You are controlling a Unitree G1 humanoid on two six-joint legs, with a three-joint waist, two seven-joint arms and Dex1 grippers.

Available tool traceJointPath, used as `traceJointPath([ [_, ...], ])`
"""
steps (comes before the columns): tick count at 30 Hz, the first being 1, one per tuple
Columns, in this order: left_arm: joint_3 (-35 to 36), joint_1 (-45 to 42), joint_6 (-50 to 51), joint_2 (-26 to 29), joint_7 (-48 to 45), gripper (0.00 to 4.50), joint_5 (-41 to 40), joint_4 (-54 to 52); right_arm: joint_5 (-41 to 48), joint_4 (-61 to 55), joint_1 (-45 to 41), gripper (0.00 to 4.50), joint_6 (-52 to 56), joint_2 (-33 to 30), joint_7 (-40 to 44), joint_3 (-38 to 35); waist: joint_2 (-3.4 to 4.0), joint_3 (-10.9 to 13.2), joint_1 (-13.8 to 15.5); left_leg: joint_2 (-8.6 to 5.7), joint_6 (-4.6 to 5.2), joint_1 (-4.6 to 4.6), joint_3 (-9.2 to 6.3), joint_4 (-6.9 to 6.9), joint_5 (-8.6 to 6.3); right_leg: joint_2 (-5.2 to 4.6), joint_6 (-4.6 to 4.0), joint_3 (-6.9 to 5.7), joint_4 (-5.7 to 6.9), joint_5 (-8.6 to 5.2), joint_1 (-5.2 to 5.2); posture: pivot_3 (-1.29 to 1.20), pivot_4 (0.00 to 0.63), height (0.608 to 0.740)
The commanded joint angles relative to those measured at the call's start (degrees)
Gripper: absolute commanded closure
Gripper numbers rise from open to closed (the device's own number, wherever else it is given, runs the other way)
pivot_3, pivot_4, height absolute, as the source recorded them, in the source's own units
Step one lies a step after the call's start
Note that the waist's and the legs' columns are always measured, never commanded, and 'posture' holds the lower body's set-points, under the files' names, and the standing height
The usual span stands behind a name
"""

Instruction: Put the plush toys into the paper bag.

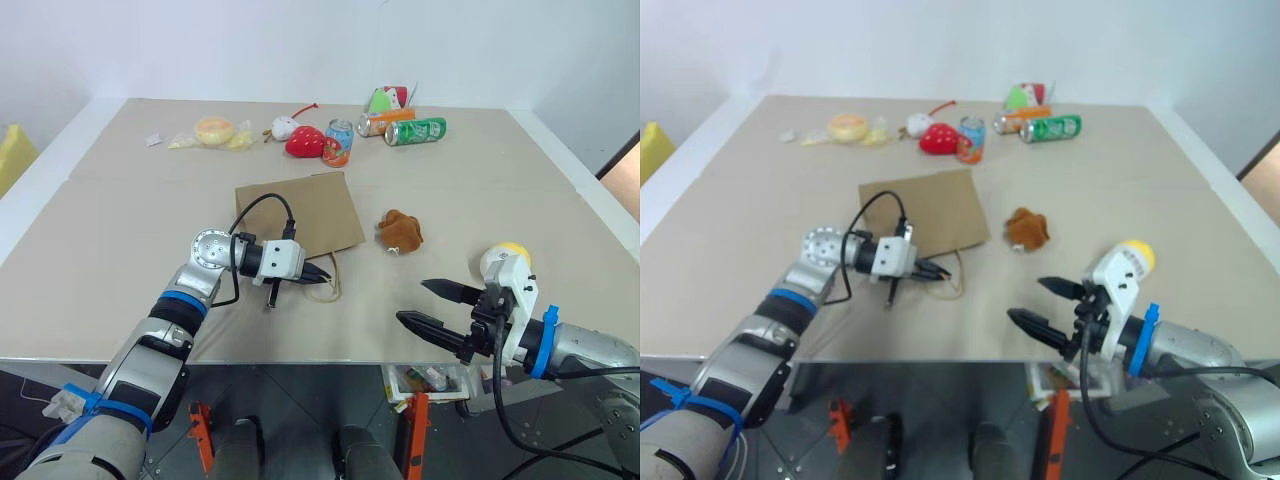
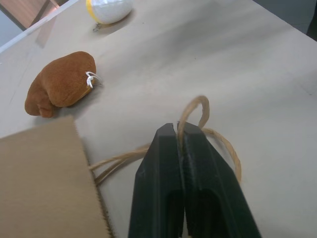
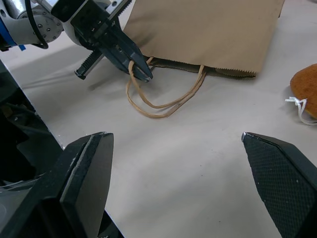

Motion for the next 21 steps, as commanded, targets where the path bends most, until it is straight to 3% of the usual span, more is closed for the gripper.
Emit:
traceJointPath([
  [1,3.05,-2.91,6.36,-0.60,0.57,4.44,-4.01,-2.84,0.11,-0.32,-0.17,0.00,-1.02,-0.20,0.19,-0.48,0.00,0.00,-0.01,0.00,0.00,0.00,0.00,0.00,0.00,0.00,0.00,0.00,0.00,0.00,0.00,0.00,0.150,0.740],
  [10,8.64,-5.05,36.89,-2.05,1.77,4.44,-17.10,-18.62,-1.53,1.01,-4.95,0.00,-1.83,1.27,-0.11,5.38,0.01,0.00,-0.20,0.01,0.01,0.02,-0.02,-0.01,0.00,0.02,0.01,0.00,0.00,-0.01,0.00,0.00,0.150,0.740],
  [19,8.11,-1.96,48.07,-1.75,3.41,4.44,-20.03,-28.72,-12.19,11.85,-21.18,0.00,-8.47,10.31,-4.23,16.35,0.03,0.02,-0.84,0.01,0.02,0.03,-0.08,0.00,0.02,0.08,-0.03,0.01,0.02,0.05,-0.02,0.00,0.150,0.740],
  [20,8.26,-1.86,48.68,-1.81,3.73,4.50,-20.27,-29.15,-12.55,12.53,-22.02,0.62,-8.69,10.94,-4.29,16.70,0.03,0.02,-0.83,0.01,0.03,0.03,-0.08,-0.01,0.02,0.08,-0.02,0.01,0.03,0.05,-0.02,0.00,0.150,0.740],
  [21,8.58,-1.81,49.46,-2.04,4.47,4.50,-20.54,-29.51,-13.30,13.31,-22.69,0.90,-9.06,11.52,-4.24,17.42,0.03,0.02,-0.72,0.01,0.03,0.02,-0.09,-0.01,0.02,0.09,0.00,0.01,0.03,0.05,-0.02,0.00,0.150,0.740],
])
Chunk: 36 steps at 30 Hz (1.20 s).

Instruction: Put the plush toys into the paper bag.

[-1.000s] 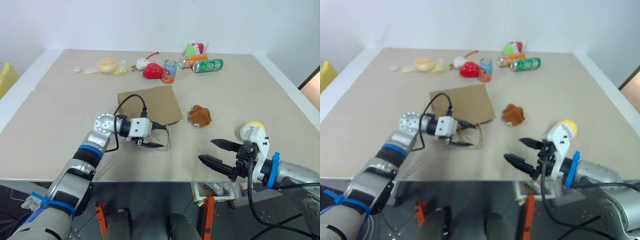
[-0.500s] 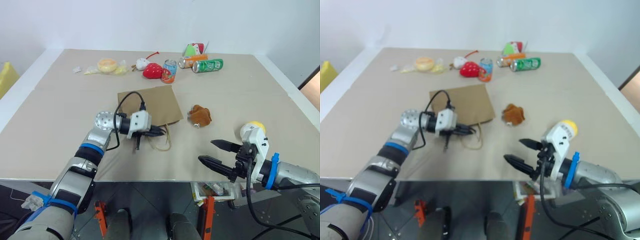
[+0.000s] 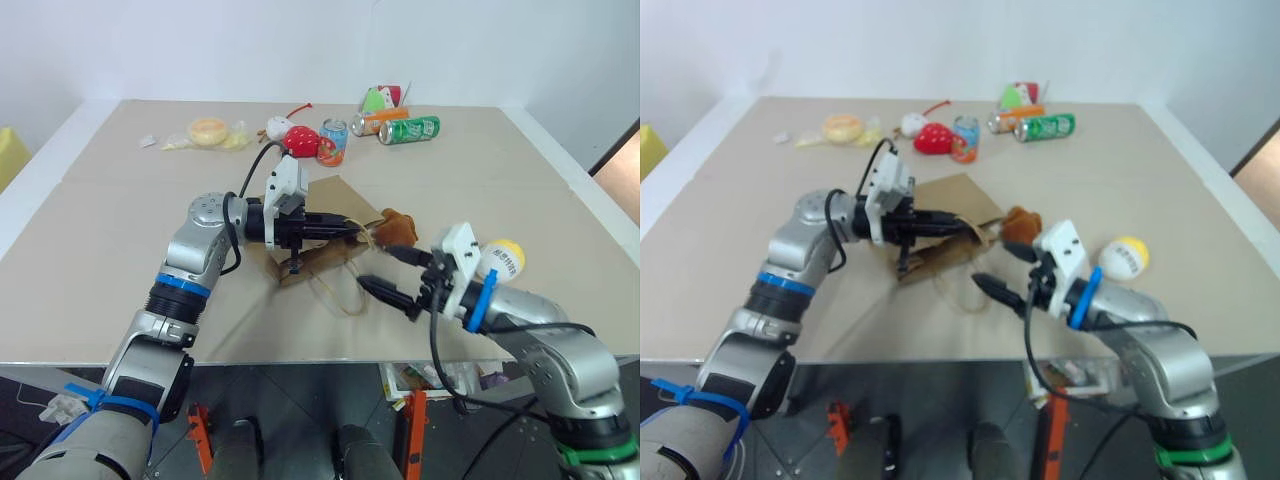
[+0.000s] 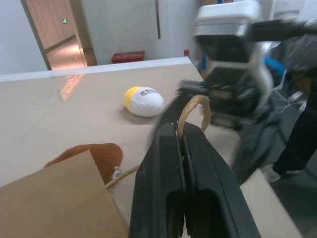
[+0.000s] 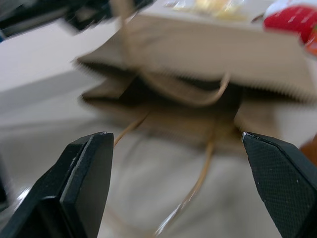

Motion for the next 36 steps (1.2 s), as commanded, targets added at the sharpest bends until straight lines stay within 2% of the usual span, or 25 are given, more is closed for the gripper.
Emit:
traceJointPath([
  [1,1.89,-0.21,2.70,-0.25,2.30,4.50,-2.30,-3.78,-1.97,1.47,-2.72,1.41,-2.25,1.54,-0.13,1.37,0.00,0.00,0.13,0.00,0.00,0.00,-0.02,-0.01,0.00,0.00,0.24,-0.01,0.00,0.09,0.01,0.00,0.150,0.740],
  [4,3.23,-0.09,5.58,-0.89,4.90,4.50,-3.99,-5.13,-2.65,2.30,-2.89,2.42,-2.69,2.73,0.30,2.28,0.00,0.00,0.19,-0.01,0.00,-0.03,-0.02,-0.01,0.00,0.00,0.28,-0.01,0.01,0.07,0.00,0.00,0.150,0.740],
  [7,4.85,-0.10,9.25,-1.26,7.50,4.50,-6.31,-6.91,-2.41,1.98,-2.62,3.83,-2.50,3.56,0.82,2.43,0.01,0.00,0.18,0.00,-0.01,-0.03,-0.02,-0.05,-0.01,0.00,0.28,-0.01,0.01,0.06,-0.03,0.00,0.150,0.740],
  [8,5.43,-0.20,10.52,-1.32,8.36,4.50,-7.20,-7.44,-2.18,1.90,-2.63,4.21,-2.50,3.85,0.96,2.32,0.01,0.00,0.17,0.00,-0.01,-0.03,-0.03,-0.06,-0.01,0.02,0.28,-0.01,0.01,0.06,-0.03,0.00,0.150,0.740],
  [9,6.05,-0.38,11.75,-1.44,9.25,4.50,-8.01,-7.80,-2.06,1.88,-2.73,4.39,-2.56,4.06,1.13,2.26,0.01,0.00,0.16,0.00,-0.01,-0.03,-0.04,-0.06,-0.01,0.02,0.27,-0.01,0.01,0.06,-0.03,0.00,0.150,0.740],
  [24,7.21,-1.51,15.96,-1.61,11.93,4.50,-11.46,-9.34,-7.77,6.74,-9.76,4.39,-4.10,8.32,-0.91,5.24,0.01,0.01,0.14,0.00,-0.01,-0.02,-0.03,-0.05,0.00,0.03,0.26,-0.01,0.02,0.13,-0.04,0.00,0.150,0.740],
  [26,7.42,-1.46,16.29,-1.84,12.46,4.50,-11.83,-9.53,-9.99,7.76,-10.18,4.39,-5.05,8.37,-1.37,6.42,0.01,0.01,0.14,0.00,-0.01,-0.02,-0.03,-0.06,0.00,0.03,0.27,-0.01,0.02,0.11,-0.04,0.00,0.150,0.740],
  [30,9.93,-2.97,18.83,-2.45,14.93,4.50,-14.18,-7.89,-22.20,15.42,-12.45,4.39,-9.68,7.36,-5.82,12.54,0.01,0.01,0.11,0.00,-0.01,-0.01,-0.02,-0.05,0.00,0.03,0.27,-0.01,0.02,0.12,-0.05,0.00,0.150,0.740],
  [36,15.52,-6.23,23.10,-3.52,20.95,4.50,-18.27,-4.09,-25.77,19.82,-13.41,4.39,-12.57,9.47,-6.56,13.50,0.01,0.01,0.11,0.00,-0.01,-0.02,-0.03,-0.06,0.00,0.04,0.31,0.00,0.02,0.12,-0.05,0.00,0.150,0.740],
])
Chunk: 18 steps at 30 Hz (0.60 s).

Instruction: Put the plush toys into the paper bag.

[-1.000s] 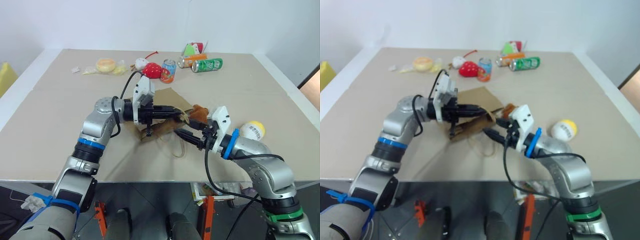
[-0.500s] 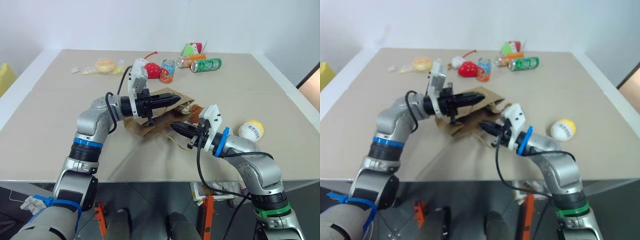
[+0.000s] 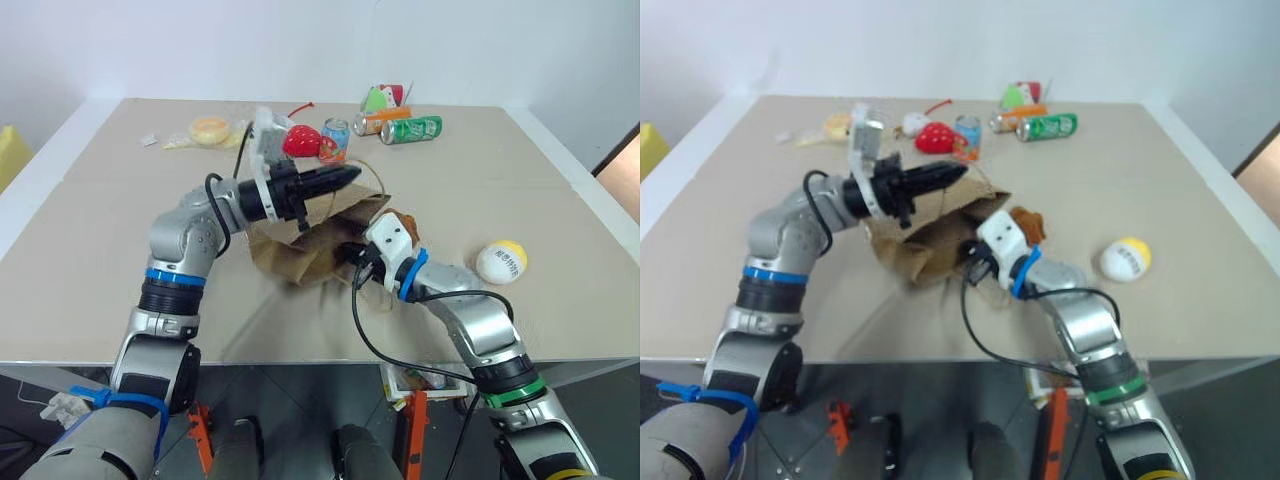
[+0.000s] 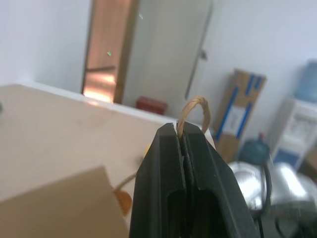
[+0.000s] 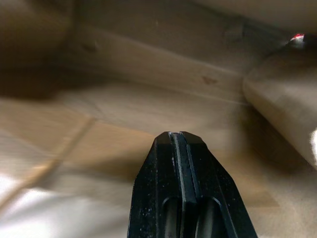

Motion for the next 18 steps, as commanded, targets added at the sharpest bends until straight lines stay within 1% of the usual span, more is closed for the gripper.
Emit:
traceJointPath([
  [1,4.14,-3.17,2.25,-0.91,3.95,4.50,-3.48,0.96,-2.77,1.74,-1.73,4.39,-2.57,0.89,-1.21,-0.35,0.00,0.00,0.00,0.00,0.00,-0.01,0.00,0.00,0.00,0.00,0.01,0.00,0.00,0.00,-0.01,0.00,0.150,0.740],
  [5,5.10,-3.86,2.67,-0.69,5.37,4.50,-3.73,2.09,-4.73,3.18,-1.74,4.39,-2.59,1.16,-0.67,0.41,0.00,0.00,-0.01,0.00,0.00,0.00,-0.01,-0.01,0.00,0.00,0.01,-0.01,0.00,0.00,-0.01,0.00,0.150,0.740],
  [9,5.22,-3.78,2.46,-0.60,5.58,4.50,-3.76,1.82,-6.29,3.47,-1.44,4.39,-0.03,0.63,0.20,1.45,0.00,0.00,-0.01,0.00,0.00,0.00,0.00,-0.01,0.00,0.00,0.00,-0.01,0.00,0.00,-0.01,0.00,0.150,0.740],
  [13,4.00,-2.66,1.24,-0.80,5.09,4.50,-2.63,0.98,-8.04,1.64,0.50,4.39,5.18,-1.14,2.77,4.29,0.00,0.00,-0.02,0.00,-0.01,0.00,0.00,-0.01,0.00,0.00,-0.01,-0.01,0.00,0.00,0.00,0.00,0.150,0.740],
  [18,3.21,-1.17,0.72,-1.19,5.38,4.50,-2.63,-1.41,-9.89,1.08,0.73,4.39,15.22,-1.46,1.99,5.91,0.01,-0.03,-0.01,0.00,-0.02,0.03,0.00,-0.01,-0.01,0.00,-0.01,-0.01,0.00,0.00,0.03,0.00,0.150,0.740],
])
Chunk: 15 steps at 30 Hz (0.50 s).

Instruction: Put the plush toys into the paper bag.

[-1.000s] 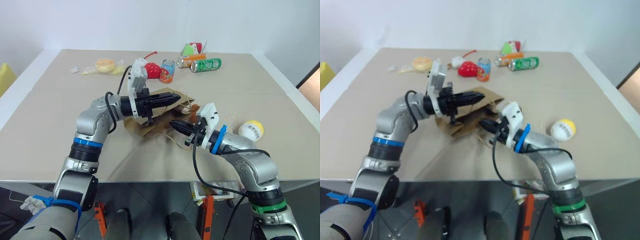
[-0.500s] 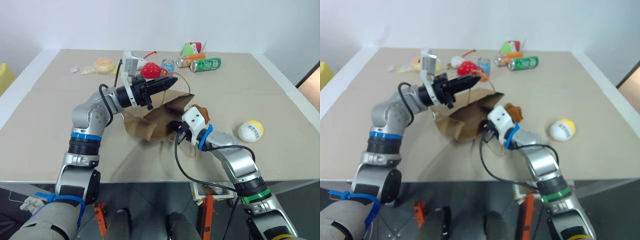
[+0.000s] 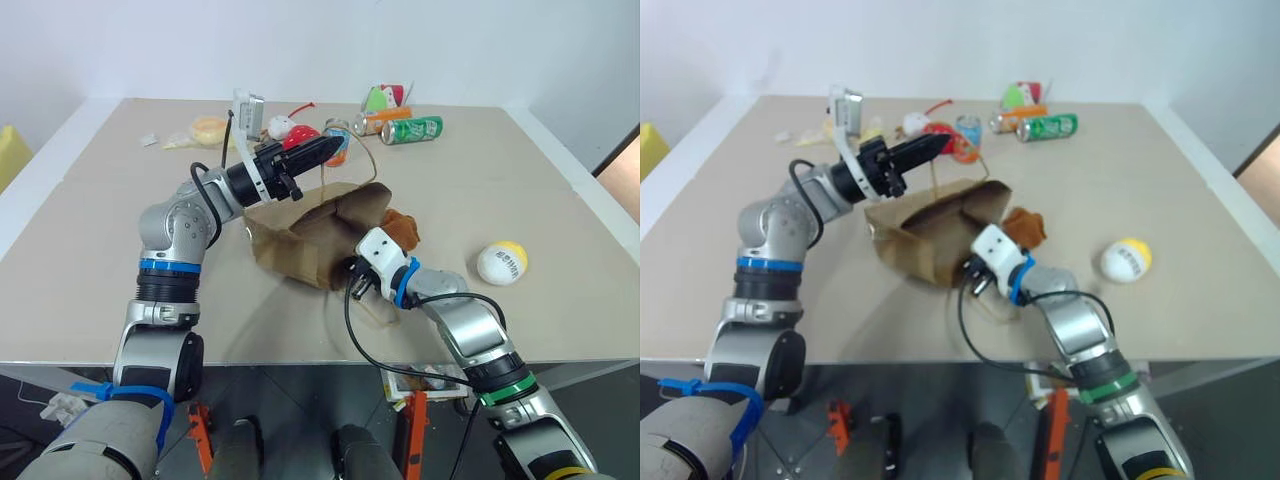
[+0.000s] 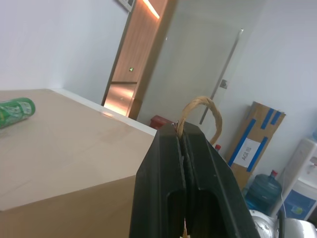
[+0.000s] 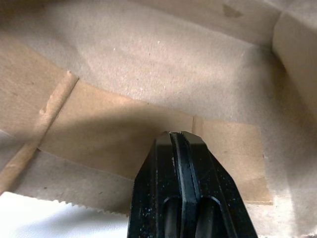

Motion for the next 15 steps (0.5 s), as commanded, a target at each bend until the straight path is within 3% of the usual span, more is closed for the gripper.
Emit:
traceJointPath([
  [1,-0.42,0.88,-1.77,-0.21,-0.48,4.50,-0.26,-4.56,-1.89,0.38,1.26,4.39,8.21,-0.29,-0.04,2.43,-0.01,-0.03,0.00,0.00,0.00,0.03,0.00,0.00,0.00,-0.01,0.00,0.00,0.00,0.00,0.03,0.00,0.150,0.740],
  [15,-7.57,7.17,-11.95,-2.16,-1.17,4.50,2.98,-22.55,-2.34,1.75,0.00,4.39,11.20,2.72,-2.38,1.80,-0.07,-0.10,0.00,0.00,-0.05,0.12,0.02,0.03,0.05,-0.02,-0.42,0.02,-0.01,0.17,0.07,0.00,0.150,0.740],
])
